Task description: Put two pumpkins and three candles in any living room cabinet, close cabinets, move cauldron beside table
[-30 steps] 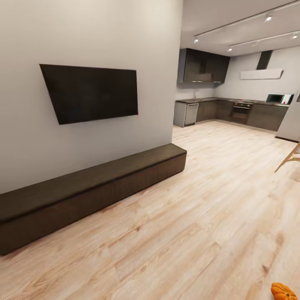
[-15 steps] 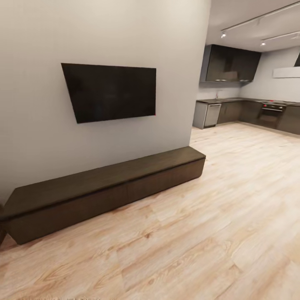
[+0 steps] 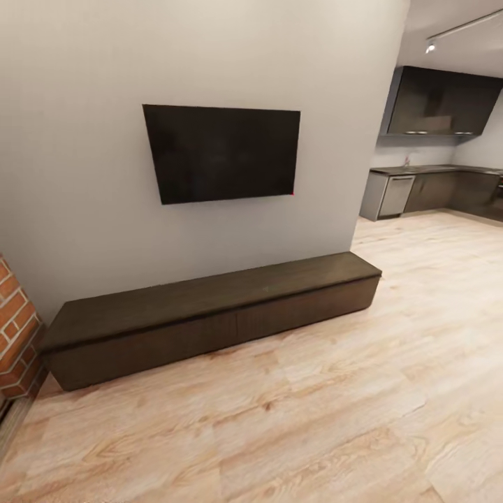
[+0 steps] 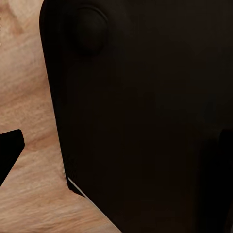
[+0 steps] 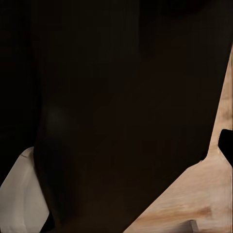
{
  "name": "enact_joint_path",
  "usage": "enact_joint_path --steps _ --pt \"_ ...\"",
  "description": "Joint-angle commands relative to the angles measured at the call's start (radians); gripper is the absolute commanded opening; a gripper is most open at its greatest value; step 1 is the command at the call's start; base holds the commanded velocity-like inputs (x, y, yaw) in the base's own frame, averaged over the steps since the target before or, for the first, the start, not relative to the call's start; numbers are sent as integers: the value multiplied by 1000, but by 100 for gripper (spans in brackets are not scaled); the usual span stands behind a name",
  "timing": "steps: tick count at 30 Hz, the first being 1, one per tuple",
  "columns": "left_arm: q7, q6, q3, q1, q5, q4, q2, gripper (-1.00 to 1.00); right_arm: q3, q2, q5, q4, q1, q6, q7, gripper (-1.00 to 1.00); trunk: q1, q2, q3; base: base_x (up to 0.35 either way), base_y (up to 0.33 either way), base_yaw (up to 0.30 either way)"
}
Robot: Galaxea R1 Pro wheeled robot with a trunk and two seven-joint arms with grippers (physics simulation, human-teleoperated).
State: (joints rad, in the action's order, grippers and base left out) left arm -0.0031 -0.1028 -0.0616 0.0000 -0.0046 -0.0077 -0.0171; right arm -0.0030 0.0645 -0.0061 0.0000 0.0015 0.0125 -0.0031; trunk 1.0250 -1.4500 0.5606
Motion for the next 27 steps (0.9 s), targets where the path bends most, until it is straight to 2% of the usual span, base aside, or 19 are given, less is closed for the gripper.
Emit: enact_joint_path --steps 1,9,27 --pt "0 0 0 0 0 0 0 100 0 0 0 0 0 0 0 100 0 0 0 152 -51 276" --pt "0 0 0 0 0 0 0 100 0 0 0 0 0 1 0 100 0 0 4 183 -128 276" --pt "0 0 0 0 0 0 -1 100 0 0 1 0 0 1 0 100 0 0 11 251 -110 276"
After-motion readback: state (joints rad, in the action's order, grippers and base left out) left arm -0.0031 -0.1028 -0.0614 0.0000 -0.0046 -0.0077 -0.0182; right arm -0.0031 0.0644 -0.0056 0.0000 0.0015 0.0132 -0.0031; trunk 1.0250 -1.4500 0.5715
